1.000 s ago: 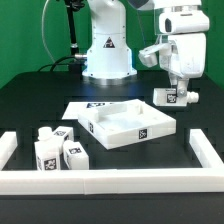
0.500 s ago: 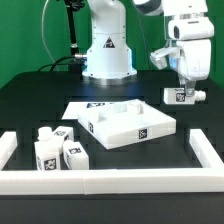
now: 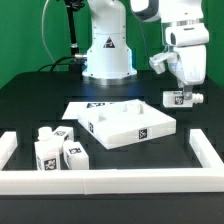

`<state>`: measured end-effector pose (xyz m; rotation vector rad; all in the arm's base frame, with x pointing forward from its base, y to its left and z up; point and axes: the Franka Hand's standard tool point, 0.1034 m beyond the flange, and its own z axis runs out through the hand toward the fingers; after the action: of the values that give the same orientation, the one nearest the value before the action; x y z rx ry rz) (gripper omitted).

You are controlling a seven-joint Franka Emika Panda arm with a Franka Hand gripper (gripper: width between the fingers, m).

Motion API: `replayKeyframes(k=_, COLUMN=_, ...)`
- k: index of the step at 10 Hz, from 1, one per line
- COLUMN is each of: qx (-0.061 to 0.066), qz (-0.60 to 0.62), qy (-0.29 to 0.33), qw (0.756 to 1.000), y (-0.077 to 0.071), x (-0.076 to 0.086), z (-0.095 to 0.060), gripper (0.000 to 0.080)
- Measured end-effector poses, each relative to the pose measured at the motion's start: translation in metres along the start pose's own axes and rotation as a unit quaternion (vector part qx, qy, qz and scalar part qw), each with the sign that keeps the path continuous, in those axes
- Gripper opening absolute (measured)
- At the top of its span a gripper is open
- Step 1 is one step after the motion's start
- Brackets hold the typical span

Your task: Assemble one leg

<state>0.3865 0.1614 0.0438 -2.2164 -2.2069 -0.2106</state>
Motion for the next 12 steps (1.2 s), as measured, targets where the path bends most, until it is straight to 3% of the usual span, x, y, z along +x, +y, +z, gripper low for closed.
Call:
replayKeyframes(k=3, qx=0.026, qz=0.008, qy=0.007, qw=1.0, y=-0.02, x=0.002, z=0.028, gripper=0.0284)
replayKeyframes(k=5, qx=0.014, qz=0.012, qy=0.018, qw=1.0, y=-0.018, x=0.005, z=0.028, gripper=0.0284)
replayKeyframes(k=7, qx=0.014, qz=0.012, qy=0.018, qw=1.0, y=-0.018, x=0.005, z=0.028, gripper=0.0302)
replayKeyframes(k=8, qx=0.014, qz=0.012, qy=0.018, qw=1.0, y=-0.018, x=0.005, z=0.028, gripper=0.051)
replayKeyframes(k=9, qx=0.014, qz=0.011, qy=0.017, qw=1.0, y=-0.018, x=0.004, z=0.028, gripper=0.051)
replayKeyframes(k=10, qx=0.014, qz=0.006, qy=0.008, qw=1.0, y=-0.018, x=-0.003, z=0.019, gripper=0.0619)
replayKeyframes(k=12, qx=-0.008, qz=-0.013, qy=-0.01, qw=1.0, y=-0.007, x=-0.02, z=-0.013, gripper=0.0643)
